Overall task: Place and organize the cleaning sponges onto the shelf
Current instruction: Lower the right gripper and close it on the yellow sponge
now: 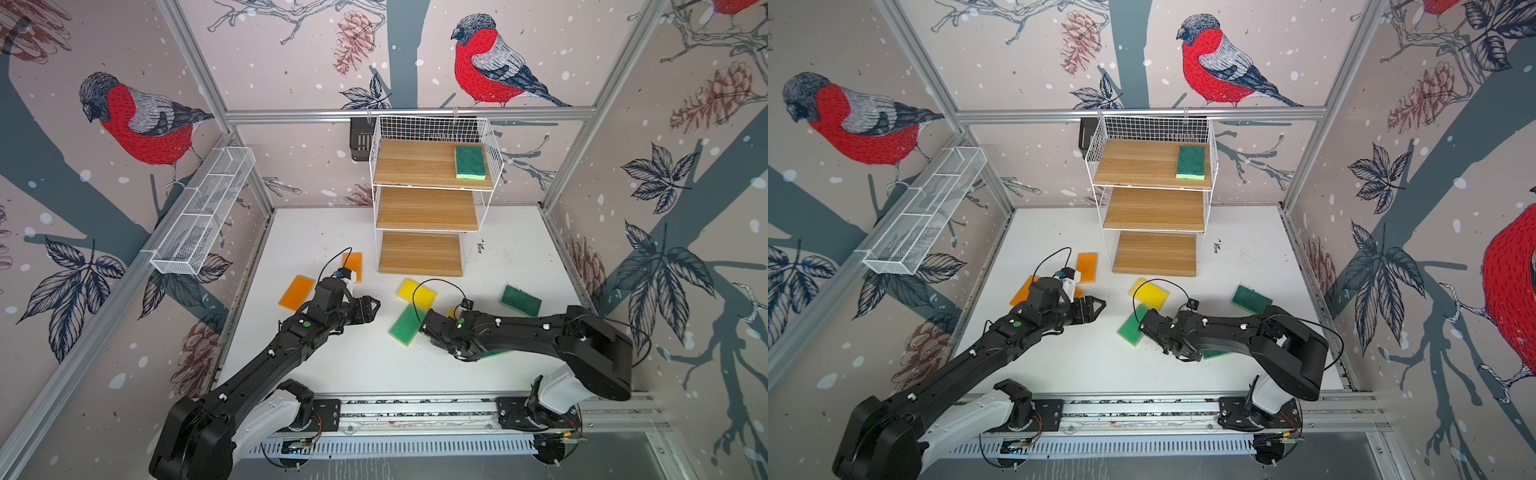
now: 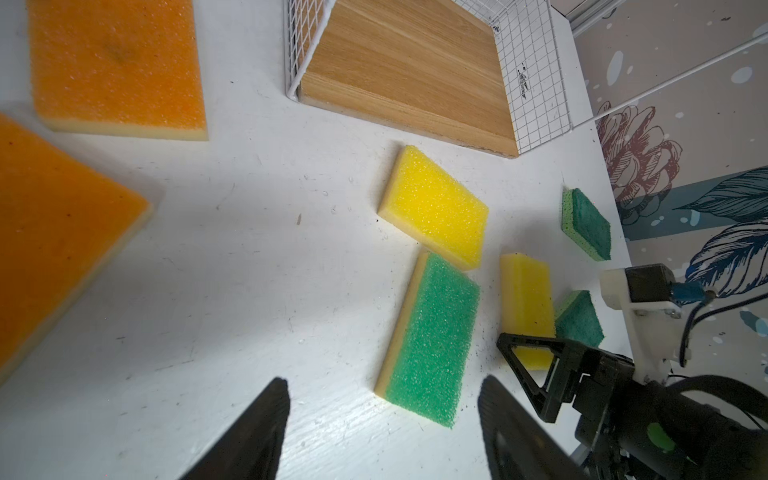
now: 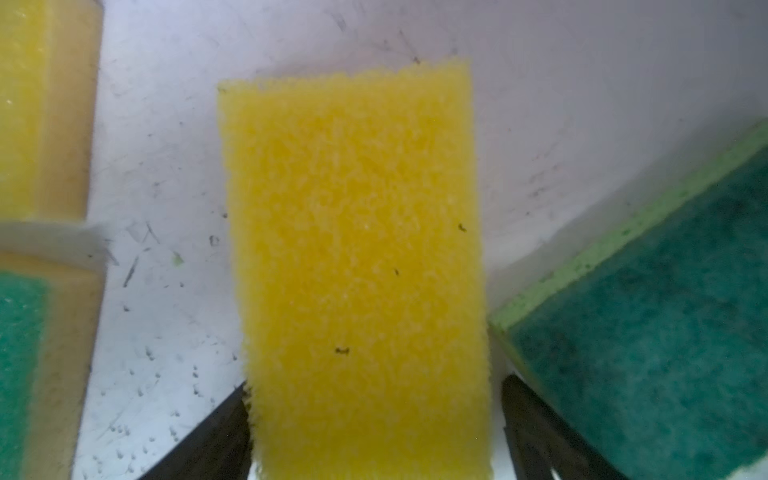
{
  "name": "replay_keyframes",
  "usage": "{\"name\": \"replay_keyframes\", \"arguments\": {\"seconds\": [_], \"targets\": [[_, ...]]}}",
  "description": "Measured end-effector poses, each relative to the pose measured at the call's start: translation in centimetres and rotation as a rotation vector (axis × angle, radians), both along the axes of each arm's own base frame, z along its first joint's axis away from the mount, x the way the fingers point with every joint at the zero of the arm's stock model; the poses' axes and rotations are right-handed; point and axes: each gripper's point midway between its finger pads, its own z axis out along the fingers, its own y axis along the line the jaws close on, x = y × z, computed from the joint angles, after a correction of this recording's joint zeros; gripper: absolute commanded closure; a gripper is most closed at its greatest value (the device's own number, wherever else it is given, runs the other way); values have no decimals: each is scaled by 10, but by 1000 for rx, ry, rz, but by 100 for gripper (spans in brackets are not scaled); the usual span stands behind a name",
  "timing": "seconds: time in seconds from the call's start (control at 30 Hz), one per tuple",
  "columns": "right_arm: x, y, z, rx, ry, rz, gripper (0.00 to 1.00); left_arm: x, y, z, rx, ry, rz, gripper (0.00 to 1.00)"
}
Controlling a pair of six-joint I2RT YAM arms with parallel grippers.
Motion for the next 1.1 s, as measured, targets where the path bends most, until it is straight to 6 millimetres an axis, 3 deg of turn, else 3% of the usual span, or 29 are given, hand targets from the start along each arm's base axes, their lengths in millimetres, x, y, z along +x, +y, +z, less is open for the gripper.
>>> {"name": "replay_keyframes", "arguments": {"seconds": [0.27, 0.67, 1.1], "targets": [[4, 5, 1, -27, 5, 39, 9, 0, 0, -2, 2, 7, 3, 27], [8, 9, -1, -16, -17, 69, 15, 1, 0, -1, -5, 13, 13, 27], [8, 1, -2, -25, -47, 84, 31, 2, 0, -7, 5, 34, 13, 28]]}}
